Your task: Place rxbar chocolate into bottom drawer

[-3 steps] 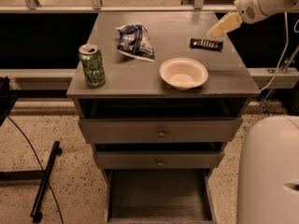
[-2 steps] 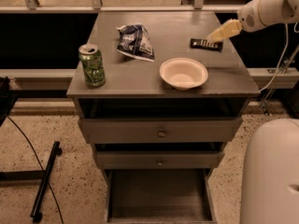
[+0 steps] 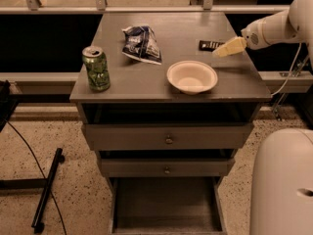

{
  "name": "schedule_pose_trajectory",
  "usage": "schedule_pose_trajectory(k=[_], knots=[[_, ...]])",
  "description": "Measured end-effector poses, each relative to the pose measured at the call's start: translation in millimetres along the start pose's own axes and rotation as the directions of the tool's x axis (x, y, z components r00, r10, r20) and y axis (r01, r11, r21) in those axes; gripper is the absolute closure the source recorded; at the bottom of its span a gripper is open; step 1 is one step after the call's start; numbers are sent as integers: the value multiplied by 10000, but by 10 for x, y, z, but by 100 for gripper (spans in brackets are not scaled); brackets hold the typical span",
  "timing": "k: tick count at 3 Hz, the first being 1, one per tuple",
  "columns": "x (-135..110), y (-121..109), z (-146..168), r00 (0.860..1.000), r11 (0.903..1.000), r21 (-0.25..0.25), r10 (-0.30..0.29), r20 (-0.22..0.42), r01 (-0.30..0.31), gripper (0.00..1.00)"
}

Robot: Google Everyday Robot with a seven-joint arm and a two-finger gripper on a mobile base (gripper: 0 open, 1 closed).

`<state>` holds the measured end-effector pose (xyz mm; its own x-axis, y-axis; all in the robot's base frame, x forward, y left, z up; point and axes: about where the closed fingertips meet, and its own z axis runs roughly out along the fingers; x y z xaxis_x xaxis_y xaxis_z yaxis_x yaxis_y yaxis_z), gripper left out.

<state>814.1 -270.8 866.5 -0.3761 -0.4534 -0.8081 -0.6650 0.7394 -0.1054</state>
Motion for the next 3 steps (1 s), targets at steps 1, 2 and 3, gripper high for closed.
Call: schedule_pose_trajectory(k=[1, 2, 3], knots=[[144, 0, 129, 9999, 9997, -198, 112, 20, -112, 0], [232, -31, 213, 9998, 9996, -220, 205, 60, -203, 0], [260, -83, 258, 9991, 9993, -148, 339, 257, -336, 18]])
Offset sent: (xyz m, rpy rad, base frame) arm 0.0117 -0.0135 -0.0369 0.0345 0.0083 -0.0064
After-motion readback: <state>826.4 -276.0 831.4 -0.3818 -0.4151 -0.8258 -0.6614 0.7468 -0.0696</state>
